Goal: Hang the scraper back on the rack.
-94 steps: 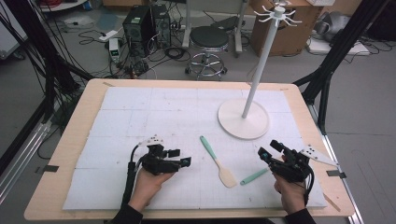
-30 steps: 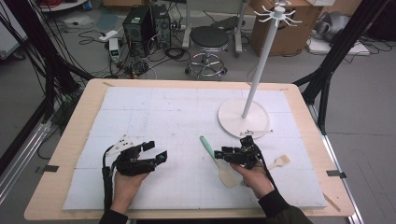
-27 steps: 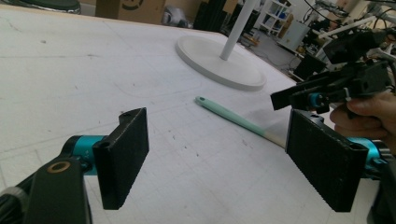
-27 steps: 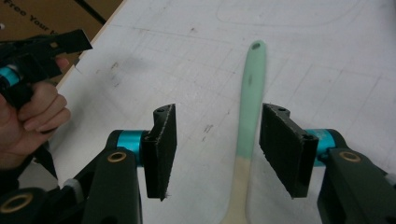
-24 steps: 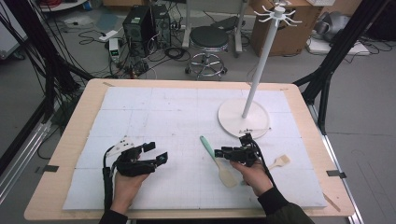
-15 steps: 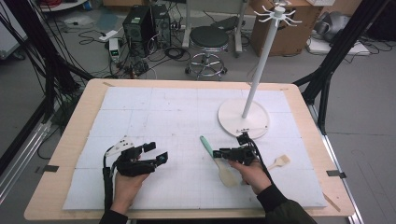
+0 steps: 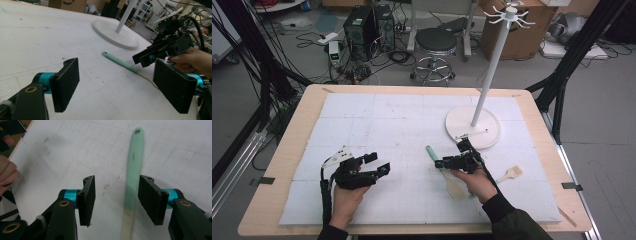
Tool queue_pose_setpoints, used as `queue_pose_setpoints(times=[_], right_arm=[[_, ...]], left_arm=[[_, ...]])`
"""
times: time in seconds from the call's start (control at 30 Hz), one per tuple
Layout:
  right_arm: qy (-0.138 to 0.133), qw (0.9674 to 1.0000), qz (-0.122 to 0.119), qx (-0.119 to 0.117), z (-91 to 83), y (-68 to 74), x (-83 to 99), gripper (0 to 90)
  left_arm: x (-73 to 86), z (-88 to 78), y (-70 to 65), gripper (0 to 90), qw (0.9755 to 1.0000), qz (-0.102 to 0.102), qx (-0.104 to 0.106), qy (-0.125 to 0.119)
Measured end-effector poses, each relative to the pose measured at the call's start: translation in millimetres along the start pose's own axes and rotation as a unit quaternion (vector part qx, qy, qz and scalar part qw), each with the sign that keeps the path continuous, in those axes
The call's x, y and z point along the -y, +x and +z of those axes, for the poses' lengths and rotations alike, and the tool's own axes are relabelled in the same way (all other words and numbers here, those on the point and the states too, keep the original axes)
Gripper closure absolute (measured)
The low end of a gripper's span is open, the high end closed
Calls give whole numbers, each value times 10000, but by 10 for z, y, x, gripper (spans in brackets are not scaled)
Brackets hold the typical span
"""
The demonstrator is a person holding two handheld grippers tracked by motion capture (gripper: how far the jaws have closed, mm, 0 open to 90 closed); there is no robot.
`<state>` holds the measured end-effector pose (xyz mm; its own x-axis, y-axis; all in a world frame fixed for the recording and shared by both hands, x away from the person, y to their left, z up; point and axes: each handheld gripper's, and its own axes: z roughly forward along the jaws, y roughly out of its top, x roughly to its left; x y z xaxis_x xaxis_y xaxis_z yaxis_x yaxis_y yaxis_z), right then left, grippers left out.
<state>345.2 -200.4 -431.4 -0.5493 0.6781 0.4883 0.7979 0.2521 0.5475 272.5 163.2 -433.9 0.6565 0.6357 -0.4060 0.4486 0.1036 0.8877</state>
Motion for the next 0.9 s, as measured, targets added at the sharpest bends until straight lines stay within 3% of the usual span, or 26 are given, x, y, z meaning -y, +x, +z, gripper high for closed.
queue_pose_setpoints(times=[0.2,0.43,0.7,0.9], right_arm=[[68,9998,35,-167,47,-45,39,522],[72,9999,36,-117,56,-73,123,541],[181,9998,-73,-81,25,-14,181,549],[138,9997,-184,64,1,-5,242,620]], left_arm=[[1,-3,-3,223,10000,-7,19,-3],[4,-6,-9,227,10000,-6,28,-4],[12,2,-6,229,10000,-17,36,33],[6,-7,-26,233,10000,9,-22,-34]])
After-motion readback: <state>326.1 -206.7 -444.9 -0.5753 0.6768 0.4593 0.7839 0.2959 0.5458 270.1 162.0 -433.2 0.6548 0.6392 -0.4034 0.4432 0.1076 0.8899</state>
